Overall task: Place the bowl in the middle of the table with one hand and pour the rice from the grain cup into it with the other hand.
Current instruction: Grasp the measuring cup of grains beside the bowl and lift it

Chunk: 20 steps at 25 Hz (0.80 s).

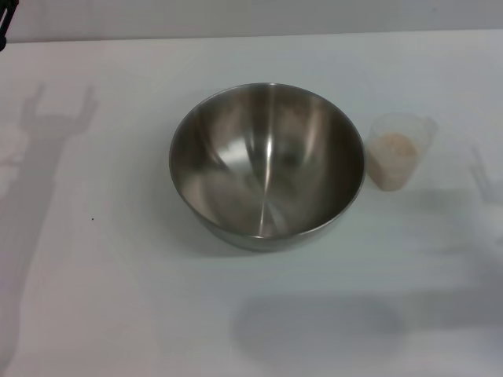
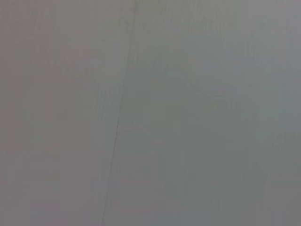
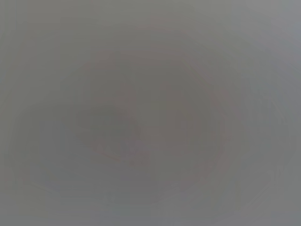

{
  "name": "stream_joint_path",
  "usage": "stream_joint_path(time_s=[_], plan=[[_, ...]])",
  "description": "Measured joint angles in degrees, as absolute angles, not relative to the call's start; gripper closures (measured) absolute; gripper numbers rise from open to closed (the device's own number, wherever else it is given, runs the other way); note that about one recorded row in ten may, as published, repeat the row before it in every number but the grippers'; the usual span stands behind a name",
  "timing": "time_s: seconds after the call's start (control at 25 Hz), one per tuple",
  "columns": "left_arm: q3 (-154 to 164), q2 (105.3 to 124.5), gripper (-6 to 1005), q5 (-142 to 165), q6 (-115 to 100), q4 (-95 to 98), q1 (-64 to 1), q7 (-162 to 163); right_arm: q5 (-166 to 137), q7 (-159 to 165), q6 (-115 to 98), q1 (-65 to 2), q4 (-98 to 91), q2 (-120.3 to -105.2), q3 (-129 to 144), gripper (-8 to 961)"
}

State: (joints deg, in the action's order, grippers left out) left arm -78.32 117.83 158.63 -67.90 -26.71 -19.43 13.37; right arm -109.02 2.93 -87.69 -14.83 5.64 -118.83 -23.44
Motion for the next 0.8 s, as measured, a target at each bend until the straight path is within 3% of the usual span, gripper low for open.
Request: stream_joint_path(time_s=[0.32,0.8], plan=[[-78.12,118.03,137,158.63,-67.58,-26.76,-19.09,13.46,-110.3,15.49,-87.15,-18.42,-9.01,-118.55,-14.93,289],[-77.8,118.43,137,158.24,-66.97,-27.36,-19.07,14.05,-110.73,17.12,-83.16,-19.43,-14.49,-118.71,-5.95,289]])
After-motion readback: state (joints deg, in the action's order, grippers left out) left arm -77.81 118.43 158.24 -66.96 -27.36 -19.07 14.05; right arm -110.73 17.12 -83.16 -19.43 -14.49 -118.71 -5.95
